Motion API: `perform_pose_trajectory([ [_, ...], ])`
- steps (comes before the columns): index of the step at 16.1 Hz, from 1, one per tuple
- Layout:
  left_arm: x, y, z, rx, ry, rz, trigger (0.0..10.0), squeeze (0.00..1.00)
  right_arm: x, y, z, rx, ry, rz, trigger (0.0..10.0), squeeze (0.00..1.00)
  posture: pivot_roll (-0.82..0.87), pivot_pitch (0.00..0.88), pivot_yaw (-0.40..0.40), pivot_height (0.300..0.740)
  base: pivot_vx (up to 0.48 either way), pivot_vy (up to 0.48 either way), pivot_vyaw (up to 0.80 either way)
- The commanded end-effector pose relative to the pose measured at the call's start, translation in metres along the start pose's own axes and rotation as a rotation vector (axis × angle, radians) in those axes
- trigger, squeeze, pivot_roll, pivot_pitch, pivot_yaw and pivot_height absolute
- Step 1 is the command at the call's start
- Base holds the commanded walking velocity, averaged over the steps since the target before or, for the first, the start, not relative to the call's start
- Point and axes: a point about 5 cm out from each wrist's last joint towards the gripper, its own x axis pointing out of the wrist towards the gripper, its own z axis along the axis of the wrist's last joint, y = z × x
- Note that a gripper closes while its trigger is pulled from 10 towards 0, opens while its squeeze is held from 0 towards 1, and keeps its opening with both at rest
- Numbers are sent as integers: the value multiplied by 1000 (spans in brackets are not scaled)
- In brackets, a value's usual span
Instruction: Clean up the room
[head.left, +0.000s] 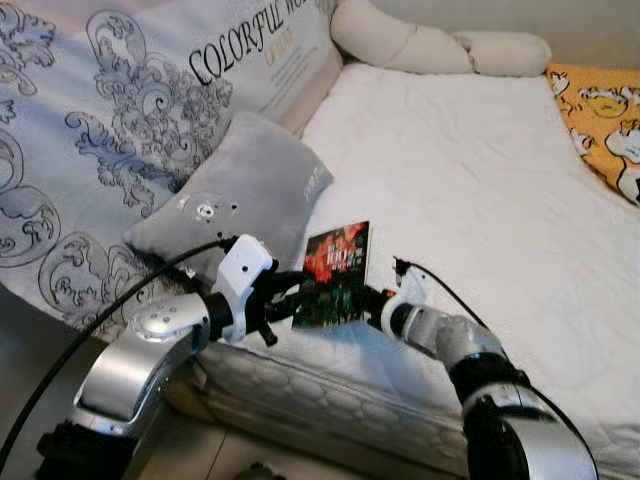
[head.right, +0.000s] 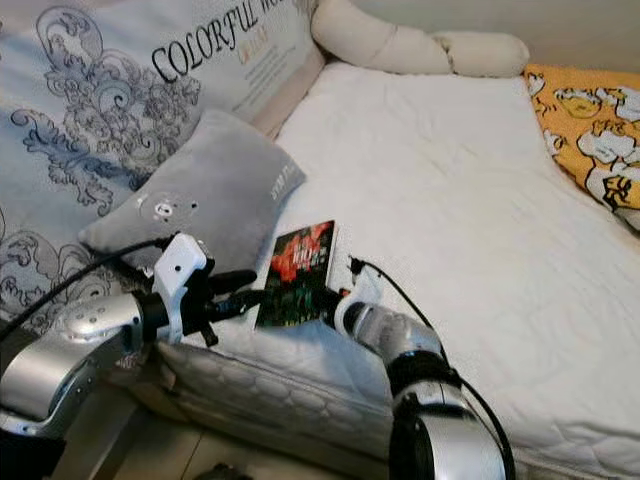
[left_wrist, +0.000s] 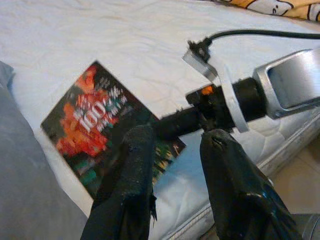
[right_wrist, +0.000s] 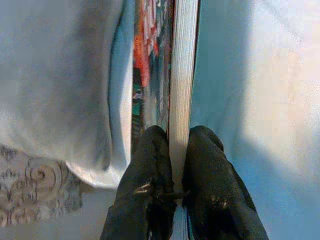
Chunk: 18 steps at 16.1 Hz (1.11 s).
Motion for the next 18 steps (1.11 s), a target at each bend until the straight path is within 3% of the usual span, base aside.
perform_pose_trajectory([
  [1, -1, -1, 3, 15, 1, -13, 10000, 0, 1, 4, 15, -17, -79, -7, 10000, 0, 50, 0, 62, 740, 0, 0, 0],
  [4, -3, -3, 4, 16, 4, -18, 10000, 0, 4, 7, 27, -7, -152, -49, 10000, 0, 71, 0, 65, 740, 0, 0, 0],
  [8, -5, -6, 5, 18, 21, -40, 10000, 0, 4, 5, 26, -98, -47, -60, 10000, 0, 86, 15, 66, 740, 0, 0, 0],
  [11, -8, -8, 5, 17, 26, -39, 10000, 0, -3, -6, 38, -110, -48, -102, 10000, 0, 106, 27, 61, 740, 0, 0, 0],
  [15, -8, -9, 7, 16, 24, -41, 10000, 0, -5, -7, 44, -121, -71, -114, 10000, 0, 109, 25, 58, 740, 0, 0, 0],
  [16, -8, -9, 7, 14, 26, -48, 10000, 0, -4, -5, 46, -105, -84, -103, 10000, 1000, 109, 22, 60, 740, 0, 0, 0],
  [18, -9, -10, 6, 12, 40, -63, 10000, 0, -3, -3, 46, -103, -88, -100, 10000, 1000, 109, 18, 62, 740, 0, 0, 0],
])
